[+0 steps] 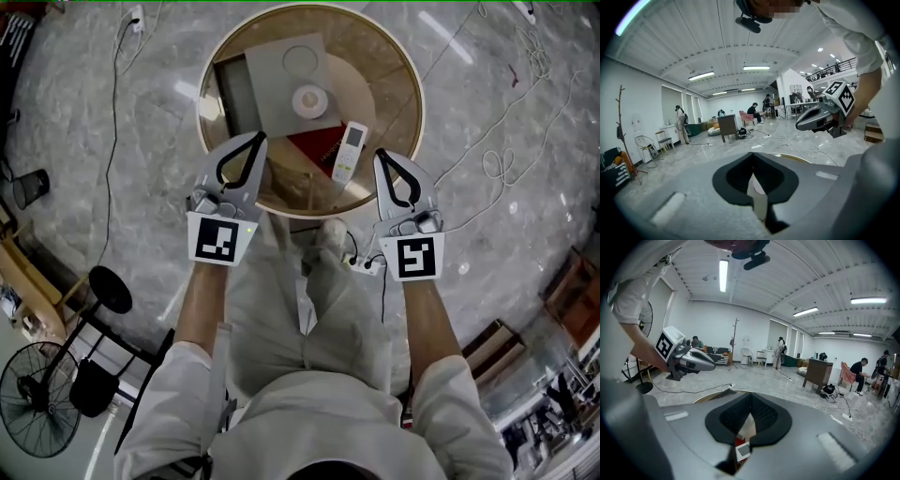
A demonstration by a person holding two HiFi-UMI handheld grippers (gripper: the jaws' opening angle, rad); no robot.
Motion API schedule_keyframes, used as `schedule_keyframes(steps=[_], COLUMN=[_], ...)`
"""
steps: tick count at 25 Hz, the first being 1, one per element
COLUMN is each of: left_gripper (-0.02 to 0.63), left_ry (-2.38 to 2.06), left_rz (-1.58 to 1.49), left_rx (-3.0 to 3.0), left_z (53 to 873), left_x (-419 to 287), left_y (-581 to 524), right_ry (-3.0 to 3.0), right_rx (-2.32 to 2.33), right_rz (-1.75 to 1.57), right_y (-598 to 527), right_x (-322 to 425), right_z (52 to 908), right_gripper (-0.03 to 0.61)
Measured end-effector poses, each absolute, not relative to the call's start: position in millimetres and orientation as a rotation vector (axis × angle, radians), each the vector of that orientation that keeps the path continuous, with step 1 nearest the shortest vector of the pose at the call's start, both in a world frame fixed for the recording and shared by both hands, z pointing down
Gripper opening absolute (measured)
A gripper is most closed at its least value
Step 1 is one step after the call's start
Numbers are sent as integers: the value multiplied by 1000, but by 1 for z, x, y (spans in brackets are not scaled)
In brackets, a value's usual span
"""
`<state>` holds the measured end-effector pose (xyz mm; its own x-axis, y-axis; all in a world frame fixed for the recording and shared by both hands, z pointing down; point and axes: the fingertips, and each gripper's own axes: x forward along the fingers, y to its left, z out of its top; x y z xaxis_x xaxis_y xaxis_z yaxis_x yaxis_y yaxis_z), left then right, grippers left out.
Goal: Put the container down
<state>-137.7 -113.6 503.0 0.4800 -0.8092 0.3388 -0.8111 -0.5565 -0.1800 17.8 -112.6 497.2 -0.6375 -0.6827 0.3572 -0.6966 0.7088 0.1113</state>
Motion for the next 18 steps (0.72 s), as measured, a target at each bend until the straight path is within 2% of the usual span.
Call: schedule_keyframes(steps=[18], left_gripper=[6], left_ry=[-1506], left_rz=[646], left_rx=[2673], left_z=[467], left_x=[-144], left_y=[-63], right_ry=[-2563], right_rx=[1064], right_rz=[-12], right_y=[-74], right_x=[18], right_z=[458], right_gripper=[5])
